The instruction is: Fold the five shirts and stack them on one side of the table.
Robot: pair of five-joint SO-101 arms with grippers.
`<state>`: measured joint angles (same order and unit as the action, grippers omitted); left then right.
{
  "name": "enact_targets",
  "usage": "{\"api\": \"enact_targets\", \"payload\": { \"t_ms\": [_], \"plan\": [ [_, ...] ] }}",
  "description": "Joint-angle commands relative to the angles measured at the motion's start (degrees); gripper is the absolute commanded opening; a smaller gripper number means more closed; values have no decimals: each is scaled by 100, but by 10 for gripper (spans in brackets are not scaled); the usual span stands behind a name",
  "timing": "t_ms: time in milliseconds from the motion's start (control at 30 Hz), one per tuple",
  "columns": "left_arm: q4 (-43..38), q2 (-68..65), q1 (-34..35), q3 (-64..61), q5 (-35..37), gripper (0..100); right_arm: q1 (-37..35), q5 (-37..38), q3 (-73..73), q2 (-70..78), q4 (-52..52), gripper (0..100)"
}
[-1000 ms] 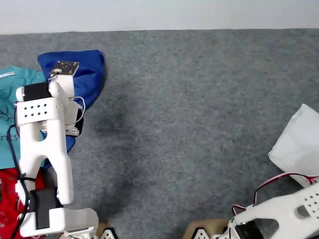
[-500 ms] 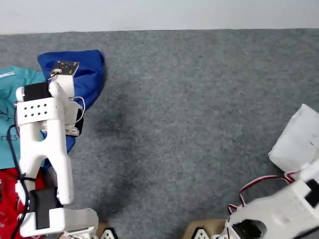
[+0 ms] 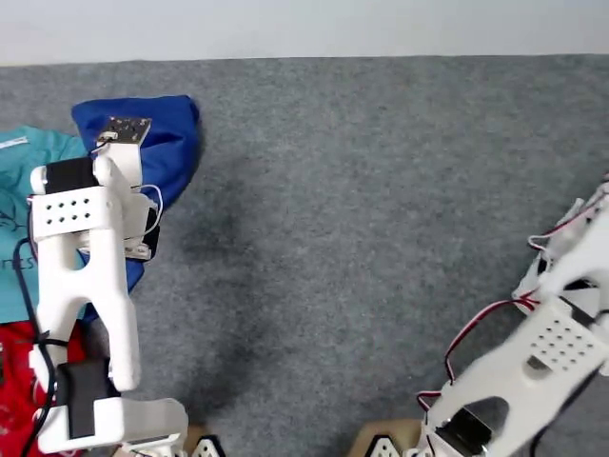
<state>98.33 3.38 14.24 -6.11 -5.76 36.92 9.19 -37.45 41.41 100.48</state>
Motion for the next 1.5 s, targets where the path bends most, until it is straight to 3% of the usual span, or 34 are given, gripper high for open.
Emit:
{"api": "enact_targets", "payload": {
  "t_ms": [0, 367, 900, 1267, 1467],
  "plan": [
    [-123, 211, -44, 163, 26, 12, -295, -97, -18, -180, 207, 10],
    [-237, 211, -44, 171, 26, 12, 57, -62, -18, -1622, 189, 10],
    [-325, 211, -53, 171, -202, 12, 1182, -53, -18, 488, 215, 10],
    [-325, 211, -53, 180, -281, 12, 998, 158, -18, -1622, 163, 10],
    [-299, 220, -53, 180, -264, 12, 1226, 431, -18, -1314, -4, 11]
  ]
}}
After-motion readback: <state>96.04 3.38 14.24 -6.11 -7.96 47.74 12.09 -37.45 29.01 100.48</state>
